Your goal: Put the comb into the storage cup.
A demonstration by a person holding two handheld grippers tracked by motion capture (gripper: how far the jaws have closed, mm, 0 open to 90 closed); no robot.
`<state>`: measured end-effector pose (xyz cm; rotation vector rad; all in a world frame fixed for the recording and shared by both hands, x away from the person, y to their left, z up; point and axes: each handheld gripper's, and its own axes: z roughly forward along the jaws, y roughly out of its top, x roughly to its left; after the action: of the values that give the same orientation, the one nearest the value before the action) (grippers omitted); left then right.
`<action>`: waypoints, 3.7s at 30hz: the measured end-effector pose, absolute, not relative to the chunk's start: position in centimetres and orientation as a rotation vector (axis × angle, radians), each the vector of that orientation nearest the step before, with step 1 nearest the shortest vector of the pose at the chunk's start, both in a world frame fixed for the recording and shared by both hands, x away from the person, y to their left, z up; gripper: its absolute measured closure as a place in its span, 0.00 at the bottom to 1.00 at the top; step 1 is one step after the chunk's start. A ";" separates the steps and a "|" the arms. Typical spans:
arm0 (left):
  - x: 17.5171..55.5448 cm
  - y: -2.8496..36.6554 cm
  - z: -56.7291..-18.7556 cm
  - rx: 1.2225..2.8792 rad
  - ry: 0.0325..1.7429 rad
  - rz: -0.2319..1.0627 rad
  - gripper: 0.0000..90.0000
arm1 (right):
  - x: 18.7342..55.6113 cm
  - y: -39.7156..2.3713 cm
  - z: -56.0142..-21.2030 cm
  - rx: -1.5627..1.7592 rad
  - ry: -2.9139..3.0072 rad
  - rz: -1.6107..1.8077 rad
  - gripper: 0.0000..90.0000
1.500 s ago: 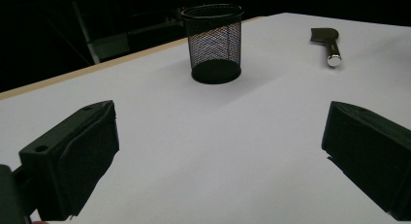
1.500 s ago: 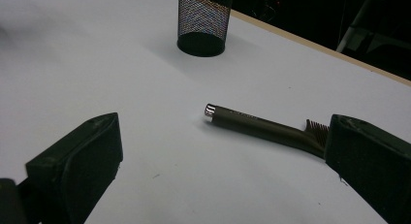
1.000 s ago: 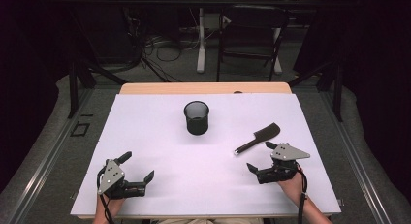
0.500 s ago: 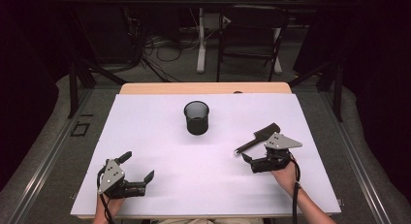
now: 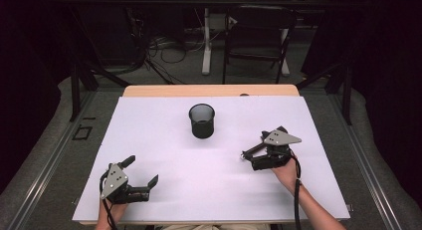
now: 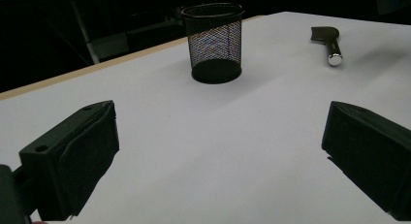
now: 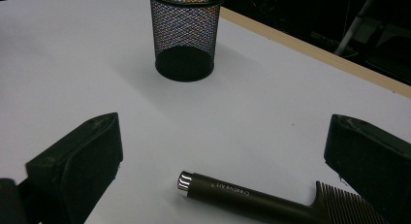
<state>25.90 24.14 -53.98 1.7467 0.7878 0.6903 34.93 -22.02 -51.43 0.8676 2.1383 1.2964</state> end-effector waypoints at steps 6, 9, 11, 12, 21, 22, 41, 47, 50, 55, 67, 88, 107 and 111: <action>25.9 24.1 -54.0 1.750 0.784 0.692 0.00 | 35.7 -21.7 -51.5 0.876 2.141 1.292 0.00; 25.9 24.1 -54.0 1.751 0.784 0.691 0.00 | 36.1 -21.4 -51.6 0.881 2.148 1.286 0.00; 25.9 24.1 -54.0 1.753 0.782 0.691 0.00 | 36.4 -21.3 -51.6 0.887 2.151 1.288 0.00; 25.9 24.1 -54.0 1.751 0.783 0.690 0.00 | 36.5 -21.3 -51.6 0.887 2.154 1.285 0.00; 26.0 24.1 -54.0 1.753 0.785 0.685 0.00 | 37.3 -20.7 -51.9 0.895 2.181 1.269 0.00; 26.0 24.1 -54.0 1.753 0.786 0.685 0.00 | 37.4 -20.7 -51.9 0.894 2.184 1.268 0.00; 26.0 24.2 -54.0 1.751 0.788 0.687 0.00 | 37.8 -20.4 -52.1 0.891 2.219 1.261 0.12; 26.0 24.2 -54.0 1.750 0.788 0.686 0.00 | 37.8 -20.3 -52.3 0.885 2.240 1.223 0.36; 26.0 24.2 -54.0 1.753 0.786 0.687 0.00 | 37.9 -20.2 -52.4 0.891 2.251 1.205 0.52; 26.0 24.2 -54.0 1.753 0.786 0.688 0.00 | 38.0 -20.3 -52.7 0.887 2.283 1.192 0.77; 26.0 24.2 -54.0 1.757 0.788 0.684 0.00 | 38.1 -20.2 -53.1 0.904 2.306 1.132 1.00; 26.1 24.2 -54.1 1.759 0.792 0.680 0.00 | 38.1 -18.9 -54.3 0.873 2.448 0.989 1.00; 26.0 24.3 -54.1 1.757 0.794 0.683 0.00 | 38.0 -18.9 -54.6 0.895 2.492 0.933 1.00; 26.0 24.3 -54.1 1.757 0.796 0.682 0.00 | 37.9 -19.0 -54.6 0.905 2.506 0.923 1.00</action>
<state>26.02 24.26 -54.05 1.7568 0.7956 0.6823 37.93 -19.04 -54.60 0.9050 2.5060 0.9225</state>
